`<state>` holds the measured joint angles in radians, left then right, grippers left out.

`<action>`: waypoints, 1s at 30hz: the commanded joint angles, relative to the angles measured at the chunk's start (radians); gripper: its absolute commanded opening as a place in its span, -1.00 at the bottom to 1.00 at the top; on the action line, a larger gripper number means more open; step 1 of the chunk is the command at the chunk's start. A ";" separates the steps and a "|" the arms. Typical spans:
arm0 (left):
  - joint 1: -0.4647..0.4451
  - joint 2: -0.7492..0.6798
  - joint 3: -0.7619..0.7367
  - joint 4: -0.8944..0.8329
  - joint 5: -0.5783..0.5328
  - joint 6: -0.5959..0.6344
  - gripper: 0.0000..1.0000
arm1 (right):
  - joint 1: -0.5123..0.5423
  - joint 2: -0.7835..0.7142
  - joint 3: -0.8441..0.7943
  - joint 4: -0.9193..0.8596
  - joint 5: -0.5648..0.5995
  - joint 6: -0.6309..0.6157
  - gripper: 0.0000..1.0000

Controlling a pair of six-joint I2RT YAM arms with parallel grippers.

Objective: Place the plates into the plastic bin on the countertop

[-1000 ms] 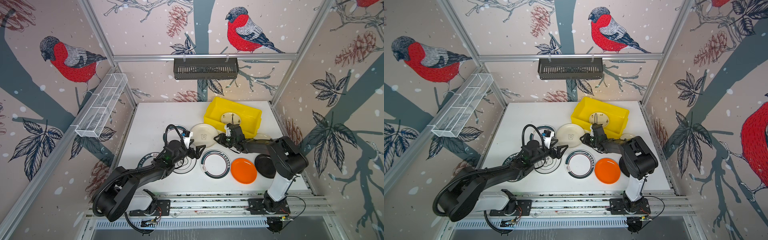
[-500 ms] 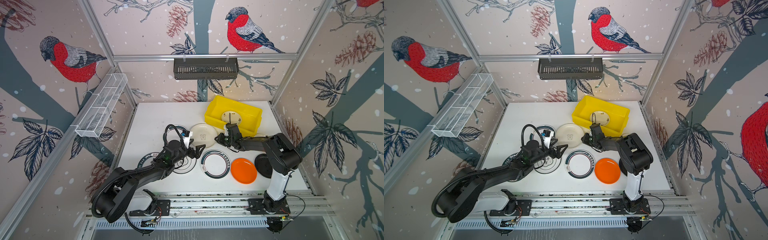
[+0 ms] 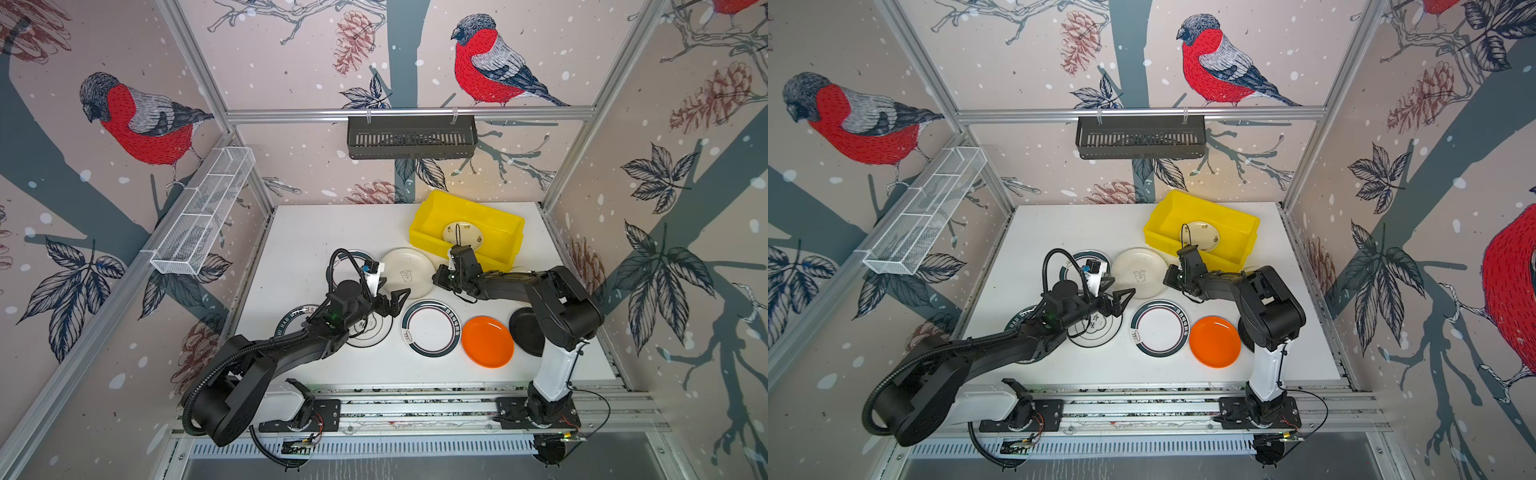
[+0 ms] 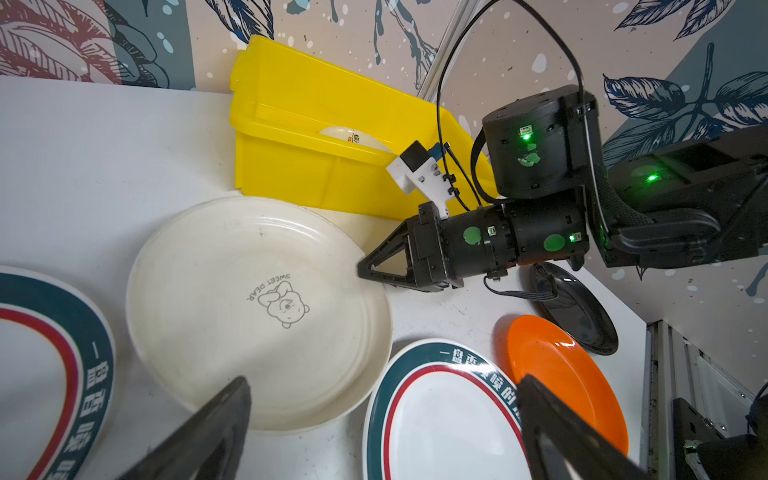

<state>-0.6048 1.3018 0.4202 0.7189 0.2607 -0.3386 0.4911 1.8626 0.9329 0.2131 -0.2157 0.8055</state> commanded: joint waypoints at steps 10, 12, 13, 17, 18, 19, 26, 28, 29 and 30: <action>0.000 -0.016 0.000 0.018 -0.013 0.012 0.97 | 0.047 -0.148 0.015 -0.141 0.177 -0.063 -0.95; 0.000 -0.025 -0.001 0.019 -0.012 0.012 0.97 | 0.049 -0.182 0.015 -0.168 0.214 -0.069 -0.96; 0.000 -0.029 -0.003 0.018 -0.012 0.012 0.97 | 0.049 -0.195 0.016 -0.180 0.229 -0.074 -0.96; 0.000 -0.070 -0.026 0.041 -0.017 0.009 0.97 | 0.049 -0.264 0.023 -0.229 0.292 -0.103 -0.98; 0.000 -0.085 -0.035 0.051 -0.025 0.010 0.97 | 0.047 -0.283 0.018 -0.231 0.299 -0.112 -0.98; 0.001 -0.097 -0.043 0.055 -0.034 0.010 0.97 | 0.045 -0.300 0.013 -0.234 0.303 -0.119 -0.98; 0.000 -0.159 -0.073 0.047 -0.110 0.021 0.97 | 0.004 -0.428 0.007 -0.293 0.341 -0.151 -0.99; 0.000 -0.158 -0.079 0.062 -0.111 0.018 0.97 | -0.019 -0.463 0.011 -0.305 0.363 -0.158 -0.99; 0.000 -0.156 -0.081 0.068 -0.110 0.015 0.97 | -0.036 -0.477 0.012 -0.309 0.376 -0.164 -0.99; 0.000 -0.152 -0.081 0.069 -0.110 0.014 0.97 | -0.054 -0.487 0.015 -0.310 0.381 -0.168 -0.99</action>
<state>-0.6048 1.1481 0.3424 0.7250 0.1719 -0.3321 0.4660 1.4040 0.9409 -0.0853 0.1127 0.6556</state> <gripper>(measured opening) 0.984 0.073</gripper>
